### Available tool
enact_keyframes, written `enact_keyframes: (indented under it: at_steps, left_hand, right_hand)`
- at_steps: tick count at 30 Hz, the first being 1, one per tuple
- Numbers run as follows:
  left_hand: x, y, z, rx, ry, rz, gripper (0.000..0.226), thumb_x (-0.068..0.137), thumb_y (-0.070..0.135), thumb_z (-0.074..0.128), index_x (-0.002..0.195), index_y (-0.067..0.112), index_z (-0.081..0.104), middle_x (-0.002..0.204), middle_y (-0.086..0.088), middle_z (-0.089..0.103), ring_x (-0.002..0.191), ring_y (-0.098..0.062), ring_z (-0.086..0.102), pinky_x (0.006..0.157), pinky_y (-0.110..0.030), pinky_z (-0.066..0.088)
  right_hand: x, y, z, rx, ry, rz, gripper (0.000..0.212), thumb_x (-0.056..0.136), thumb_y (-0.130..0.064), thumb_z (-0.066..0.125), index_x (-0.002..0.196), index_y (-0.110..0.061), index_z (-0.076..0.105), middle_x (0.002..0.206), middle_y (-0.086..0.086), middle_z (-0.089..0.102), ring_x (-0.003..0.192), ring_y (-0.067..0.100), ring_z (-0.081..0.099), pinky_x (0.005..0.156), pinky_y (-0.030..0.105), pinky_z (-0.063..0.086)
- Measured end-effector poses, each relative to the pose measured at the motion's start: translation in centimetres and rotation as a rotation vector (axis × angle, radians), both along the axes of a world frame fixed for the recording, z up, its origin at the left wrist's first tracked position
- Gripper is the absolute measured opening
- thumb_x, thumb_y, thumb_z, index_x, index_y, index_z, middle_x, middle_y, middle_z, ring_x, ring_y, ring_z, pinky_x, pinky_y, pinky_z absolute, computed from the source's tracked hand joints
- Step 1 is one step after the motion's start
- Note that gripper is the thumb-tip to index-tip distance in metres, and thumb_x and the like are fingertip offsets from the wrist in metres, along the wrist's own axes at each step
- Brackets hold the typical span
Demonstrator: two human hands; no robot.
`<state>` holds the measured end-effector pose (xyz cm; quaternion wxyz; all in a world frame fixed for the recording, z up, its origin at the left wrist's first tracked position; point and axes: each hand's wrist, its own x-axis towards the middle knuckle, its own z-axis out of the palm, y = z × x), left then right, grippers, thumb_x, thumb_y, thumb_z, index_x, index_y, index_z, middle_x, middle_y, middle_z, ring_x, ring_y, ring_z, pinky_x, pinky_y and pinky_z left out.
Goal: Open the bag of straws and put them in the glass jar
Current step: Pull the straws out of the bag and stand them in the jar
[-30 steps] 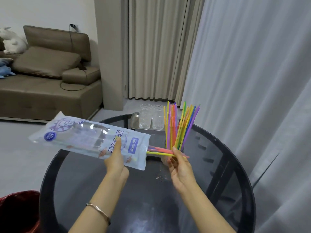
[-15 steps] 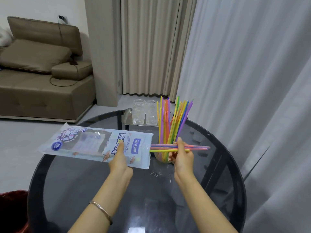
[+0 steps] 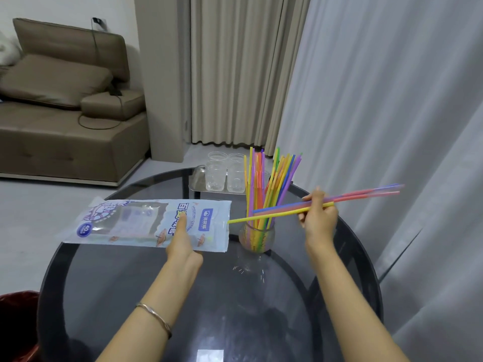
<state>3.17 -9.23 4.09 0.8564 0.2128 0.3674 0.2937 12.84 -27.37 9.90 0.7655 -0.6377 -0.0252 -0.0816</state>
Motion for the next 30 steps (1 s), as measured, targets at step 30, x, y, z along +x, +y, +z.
enact_keyframes:
  at_steps: [30]
  left_hand:
    - [1.6,0.9,0.0,0.051,-0.037,-0.027,0.009,0.086,0.027,0.066,0.091,0.027,0.058,0.099,0.003,0.068,0.080,-0.013,0.065,0.082,-0.040,0.052]
  right_hand:
    - [6.7,4.3,0.3,-0.998,-0.284,0.371,0.043,0.089,-0.043,0.057,0.062,-0.017,0.037,0.057,-0.003,0.040,0.052,0.012,0.039,0.052,0.025,0.033]
